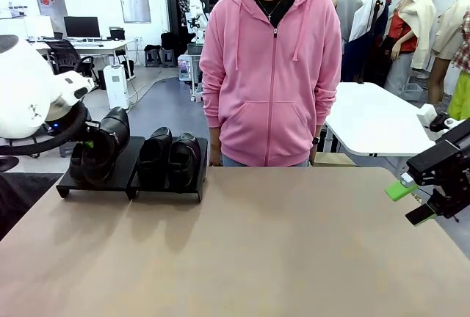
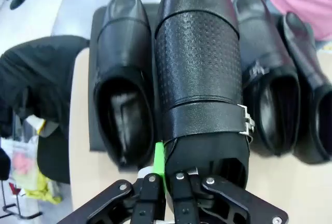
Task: Organize the shoes by placing them on the stand.
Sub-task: Place the Shoe from the middle of the table onto the Shoes Stand.
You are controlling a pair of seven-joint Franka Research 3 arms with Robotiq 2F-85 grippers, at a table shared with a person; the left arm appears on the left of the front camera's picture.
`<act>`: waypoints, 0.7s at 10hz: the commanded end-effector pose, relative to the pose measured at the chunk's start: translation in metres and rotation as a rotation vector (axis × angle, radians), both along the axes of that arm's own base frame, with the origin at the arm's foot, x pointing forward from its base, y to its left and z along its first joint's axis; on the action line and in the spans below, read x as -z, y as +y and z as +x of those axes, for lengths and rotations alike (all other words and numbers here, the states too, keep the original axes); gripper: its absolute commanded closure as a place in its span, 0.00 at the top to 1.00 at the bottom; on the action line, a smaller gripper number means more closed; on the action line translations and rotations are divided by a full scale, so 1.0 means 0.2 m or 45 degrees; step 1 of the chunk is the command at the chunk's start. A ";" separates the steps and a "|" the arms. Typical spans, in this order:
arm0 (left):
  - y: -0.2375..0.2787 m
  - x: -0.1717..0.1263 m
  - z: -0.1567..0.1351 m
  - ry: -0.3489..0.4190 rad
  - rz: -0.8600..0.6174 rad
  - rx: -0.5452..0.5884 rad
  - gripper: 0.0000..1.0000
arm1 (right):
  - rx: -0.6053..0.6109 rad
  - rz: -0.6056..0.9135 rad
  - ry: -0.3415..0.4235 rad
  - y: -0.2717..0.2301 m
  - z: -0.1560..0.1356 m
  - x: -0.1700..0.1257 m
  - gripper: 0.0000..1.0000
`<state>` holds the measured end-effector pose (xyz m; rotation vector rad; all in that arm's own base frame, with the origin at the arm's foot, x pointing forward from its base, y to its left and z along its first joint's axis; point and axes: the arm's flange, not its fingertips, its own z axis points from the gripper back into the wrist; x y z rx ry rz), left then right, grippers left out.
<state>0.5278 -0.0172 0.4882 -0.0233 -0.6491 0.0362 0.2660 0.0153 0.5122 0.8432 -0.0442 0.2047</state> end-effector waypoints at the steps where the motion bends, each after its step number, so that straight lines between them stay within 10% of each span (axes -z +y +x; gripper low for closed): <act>1: -0.02 -0.01 0.08 -0.134 0.016 -0.012 0.00 | -0.021 0.032 -0.028 0.00 0.01 0.00 1.00; 7: 0.01 0.19 0.23 -0.195 -0.027 0.043 0.00 | -0.021 0.032 -0.028 0.00 0.01 0.00 1.00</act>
